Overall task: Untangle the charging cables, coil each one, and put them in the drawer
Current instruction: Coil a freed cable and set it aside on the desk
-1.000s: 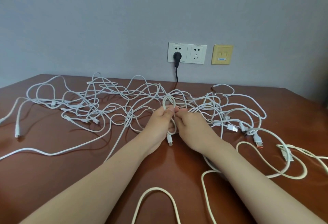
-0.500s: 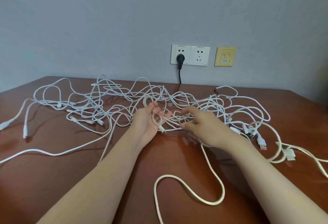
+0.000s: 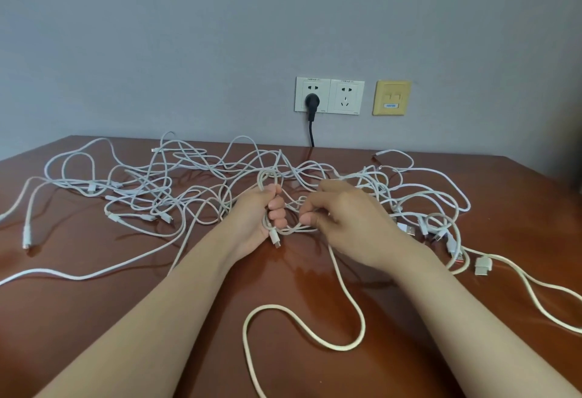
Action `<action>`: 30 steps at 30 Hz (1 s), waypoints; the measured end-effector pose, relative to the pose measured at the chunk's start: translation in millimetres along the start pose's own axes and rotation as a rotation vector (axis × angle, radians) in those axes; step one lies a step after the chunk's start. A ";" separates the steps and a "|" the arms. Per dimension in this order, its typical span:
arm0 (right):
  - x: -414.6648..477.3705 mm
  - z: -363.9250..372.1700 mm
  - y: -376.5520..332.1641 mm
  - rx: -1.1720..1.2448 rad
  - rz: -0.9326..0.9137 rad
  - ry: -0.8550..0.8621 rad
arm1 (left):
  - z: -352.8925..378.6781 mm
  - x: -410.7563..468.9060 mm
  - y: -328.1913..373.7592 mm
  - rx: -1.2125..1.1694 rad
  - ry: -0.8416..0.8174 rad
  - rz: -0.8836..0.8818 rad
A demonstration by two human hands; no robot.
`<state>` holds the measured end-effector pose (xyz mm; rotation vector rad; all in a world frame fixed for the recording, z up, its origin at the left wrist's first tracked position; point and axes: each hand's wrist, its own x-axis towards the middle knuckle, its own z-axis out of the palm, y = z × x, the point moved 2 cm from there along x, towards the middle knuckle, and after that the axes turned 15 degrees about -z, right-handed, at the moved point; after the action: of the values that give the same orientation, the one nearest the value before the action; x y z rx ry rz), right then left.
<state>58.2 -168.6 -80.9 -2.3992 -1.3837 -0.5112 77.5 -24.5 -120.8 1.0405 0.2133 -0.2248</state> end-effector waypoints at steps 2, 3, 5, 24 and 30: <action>0.6 2.1 0.3 0.031 -0.014 0.022 | 2.8 -2.5 0.0 0.043 -0.020 -0.009; 1.1 2.4 -0.4 0.056 -0.021 0.051 | 4.6 -4.1 -0.2 0.079 -0.036 -0.019; 2.1 1.5 -1.6 0.102 -0.002 0.113 | 9.8 -6.7 -2.3 0.184 -0.071 -0.054; -0.3 -5.6 24.1 0.149 0.135 0.267 | 38.0 -22.2 -19.9 0.688 -0.060 -0.179; -3.9 -9.9 33.6 0.192 0.230 0.319 | 34.1 -21.8 -17.6 0.745 -0.114 -0.111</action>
<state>84.3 -192.0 -77.2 -2.1710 -0.9622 -0.6352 54.0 -60.9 -112.5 1.7497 0.0794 -0.4843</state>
